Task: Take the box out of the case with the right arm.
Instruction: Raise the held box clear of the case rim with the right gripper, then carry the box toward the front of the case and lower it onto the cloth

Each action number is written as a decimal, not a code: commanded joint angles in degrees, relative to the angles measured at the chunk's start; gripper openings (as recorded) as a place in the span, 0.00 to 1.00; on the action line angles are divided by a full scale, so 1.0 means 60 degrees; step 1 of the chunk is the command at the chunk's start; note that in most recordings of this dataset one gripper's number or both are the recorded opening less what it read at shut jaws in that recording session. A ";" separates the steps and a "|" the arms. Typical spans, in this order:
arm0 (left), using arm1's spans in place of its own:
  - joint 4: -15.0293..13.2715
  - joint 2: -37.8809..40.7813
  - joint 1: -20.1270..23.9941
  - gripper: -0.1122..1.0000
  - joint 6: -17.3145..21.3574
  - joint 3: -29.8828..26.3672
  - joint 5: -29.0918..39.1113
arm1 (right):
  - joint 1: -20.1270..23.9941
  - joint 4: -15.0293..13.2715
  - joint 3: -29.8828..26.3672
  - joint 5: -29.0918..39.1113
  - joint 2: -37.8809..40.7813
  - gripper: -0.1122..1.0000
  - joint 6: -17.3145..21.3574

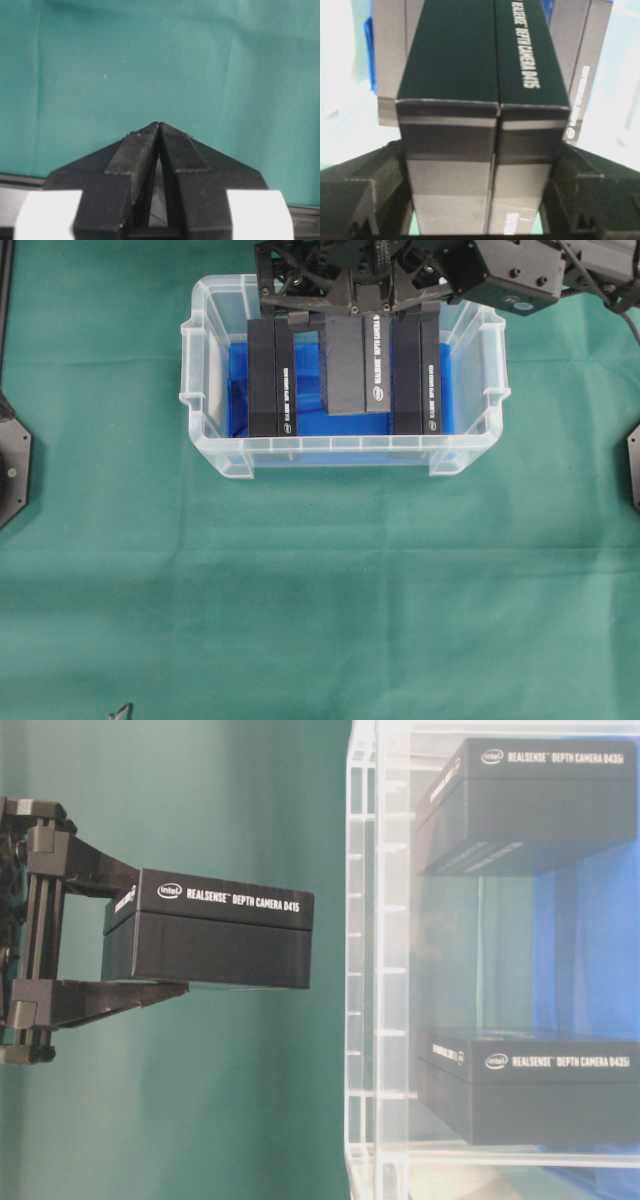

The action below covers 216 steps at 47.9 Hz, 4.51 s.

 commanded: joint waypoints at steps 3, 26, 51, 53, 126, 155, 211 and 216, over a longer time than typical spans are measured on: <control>0.0029 0.0015 -0.0015 0.12 0.0000 -0.0220 -0.0015 | 0.0000 -0.0044 -0.0308 0.0029 -0.0557 0.69 -0.0015; 0.0029 0.0015 -0.0029 0.12 0.0015 -0.0220 -0.0029 | 0.0000 -0.0044 -0.0308 0.0029 -0.0557 0.69 0.0029; 0.0029 0.0015 -0.0015 0.12 0.0015 -0.0220 -0.0029 | 0.0000 -0.0059 -0.0308 0.0029 -0.0557 0.69 0.0029; 0.0029 0.0015 -0.0015 0.12 0.0015 -0.0220 -0.0029 | 0.0000 -0.0059 -0.0308 0.0029 -0.0557 0.69 0.0029; 0.0029 0.0029 -0.0015 0.12 0.0015 -0.0220 -0.0015 | 0.1113 -0.0015 -0.0308 0.0469 -0.0557 0.69 0.1187; 0.0029 0.0015 -0.0015 0.12 0.0015 -0.0220 -0.0029 | 0.3384 -0.0029 -0.0308 0.0469 -0.0557 0.69 0.3589; 0.0029 0.0015 -0.0015 0.12 0.0015 -0.0190 -0.0015 | 0.3809 0.0483 0.1611 -0.1260 0.0117 0.69 0.4160; 0.0029 0.0015 -0.0029 0.12 0.0015 -0.0190 -0.0029 | 0.3765 0.0688 0.2417 -0.2021 0.0132 0.69 0.4263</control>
